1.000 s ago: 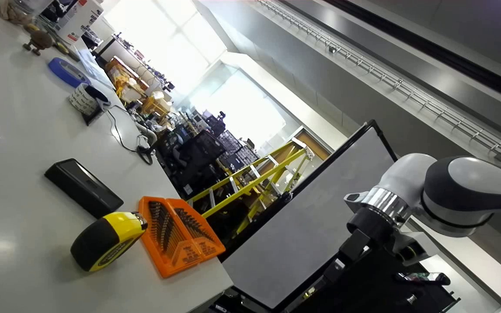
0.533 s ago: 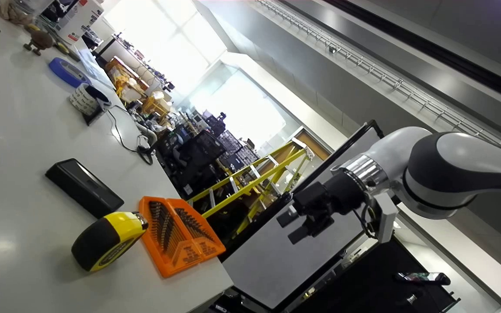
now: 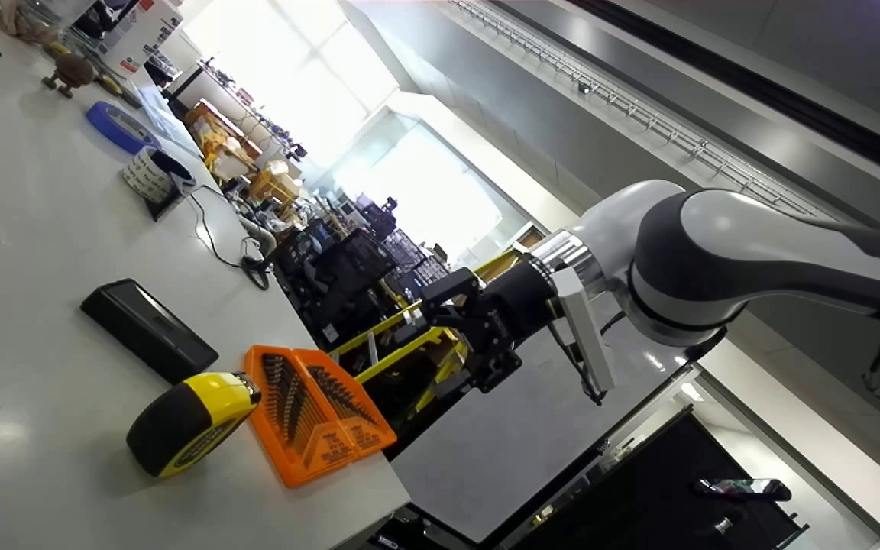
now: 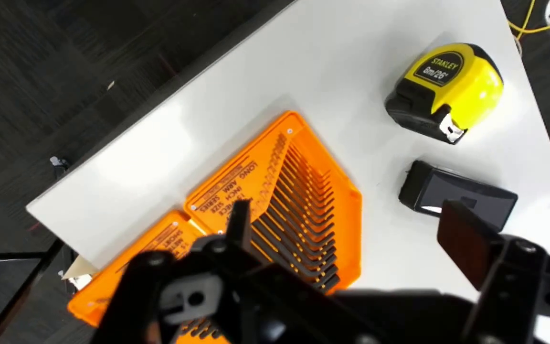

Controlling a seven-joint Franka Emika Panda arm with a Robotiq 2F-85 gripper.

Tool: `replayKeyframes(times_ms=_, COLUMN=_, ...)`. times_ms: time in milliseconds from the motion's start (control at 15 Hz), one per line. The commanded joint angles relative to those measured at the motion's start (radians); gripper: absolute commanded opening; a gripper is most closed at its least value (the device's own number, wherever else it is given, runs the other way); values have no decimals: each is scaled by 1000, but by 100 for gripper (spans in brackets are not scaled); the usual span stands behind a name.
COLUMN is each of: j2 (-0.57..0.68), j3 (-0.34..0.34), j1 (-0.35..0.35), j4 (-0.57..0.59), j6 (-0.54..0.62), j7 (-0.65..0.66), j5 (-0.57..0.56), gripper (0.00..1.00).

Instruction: Point the yellow and black object to the left

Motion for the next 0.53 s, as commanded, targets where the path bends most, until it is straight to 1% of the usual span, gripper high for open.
replayKeyframes(times_ms=0, j2=12, j3=-24, j1=32, j4=11, j6=-12, j7=-1, j5=-7, gripper=100)
replayKeyframes(times_ms=333, j2=17, j3=-23, j1=31, j4=18, j6=-28, j7=-3, j5=-20, gripper=100)
replayKeyframes(times_ms=467, j2=30, j3=-11, j1=47, j4=22, j6=46, j7=45, j5=-5, gripper=100)
